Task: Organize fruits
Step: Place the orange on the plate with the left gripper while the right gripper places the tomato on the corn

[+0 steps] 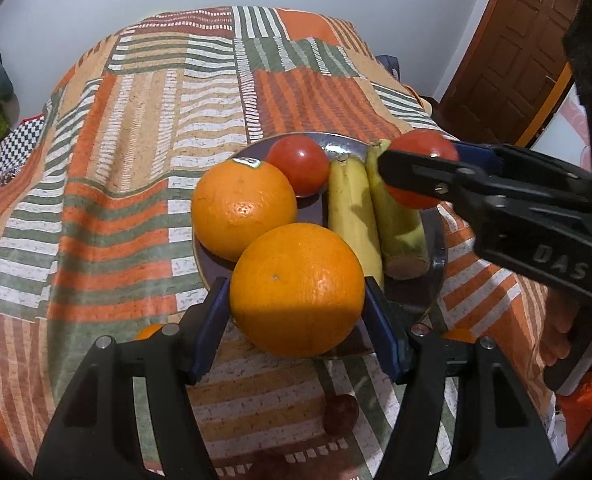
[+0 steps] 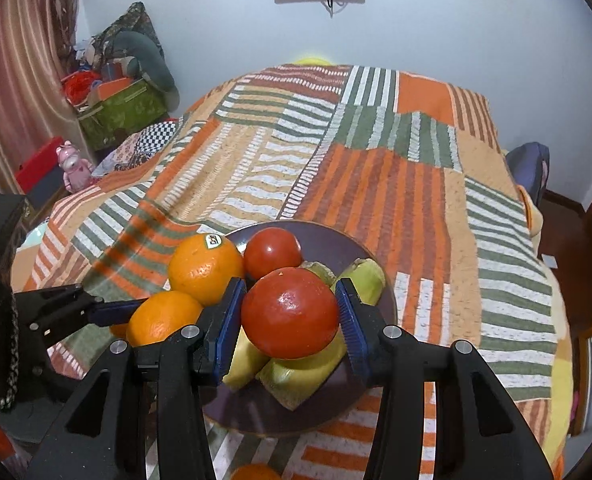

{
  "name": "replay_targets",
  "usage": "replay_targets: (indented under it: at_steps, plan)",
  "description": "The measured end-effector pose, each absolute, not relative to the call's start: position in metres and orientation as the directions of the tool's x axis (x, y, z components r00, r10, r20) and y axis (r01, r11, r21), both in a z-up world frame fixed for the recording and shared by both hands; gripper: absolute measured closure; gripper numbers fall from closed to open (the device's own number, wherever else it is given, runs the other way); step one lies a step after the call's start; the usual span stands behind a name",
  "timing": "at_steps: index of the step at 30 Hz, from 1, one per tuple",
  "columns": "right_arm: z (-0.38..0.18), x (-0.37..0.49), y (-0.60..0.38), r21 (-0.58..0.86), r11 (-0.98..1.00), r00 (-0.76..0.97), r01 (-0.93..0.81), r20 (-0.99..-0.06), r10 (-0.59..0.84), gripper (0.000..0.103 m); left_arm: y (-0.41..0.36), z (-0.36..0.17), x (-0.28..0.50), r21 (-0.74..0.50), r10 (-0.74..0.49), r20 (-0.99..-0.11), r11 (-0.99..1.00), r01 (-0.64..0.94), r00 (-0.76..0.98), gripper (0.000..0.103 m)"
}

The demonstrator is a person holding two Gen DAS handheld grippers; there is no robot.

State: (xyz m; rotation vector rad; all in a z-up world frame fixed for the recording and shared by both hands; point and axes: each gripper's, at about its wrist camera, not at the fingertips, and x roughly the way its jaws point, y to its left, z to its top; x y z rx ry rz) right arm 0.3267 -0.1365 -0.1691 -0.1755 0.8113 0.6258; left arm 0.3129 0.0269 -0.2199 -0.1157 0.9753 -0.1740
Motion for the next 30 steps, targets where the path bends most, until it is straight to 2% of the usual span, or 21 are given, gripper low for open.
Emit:
replay_targets:
  at_steps: [5,11,18,30]
  plan:
    - [-0.179,0.333,-0.132,0.094,0.799,0.495,-0.594,-0.741,0.455,0.06,0.023,-0.223,0.316,-0.167,-0.195,-0.818,0.981,0.102,0.542,0.039]
    - [-0.181,0.333,-0.131,0.084,0.798,0.5,-0.597,-0.739,0.452,0.059,0.037,-0.228,0.32,-0.285,-0.278,-0.813,0.956,0.066,0.511,0.037]
    - [-0.178,0.332,-0.135,0.09,0.803,0.5,-0.589,-0.741,0.449,0.046,0.023,-0.208,0.308,-0.141,-0.171,-0.796,0.985,0.097,0.581,0.037]
    - [-0.148,0.293,-0.163,0.084,0.81,0.548,-0.58,-0.695,0.465,0.042,0.065,-0.165,0.267,-0.115,-0.105,-0.754,0.993,0.028,0.649,0.037]
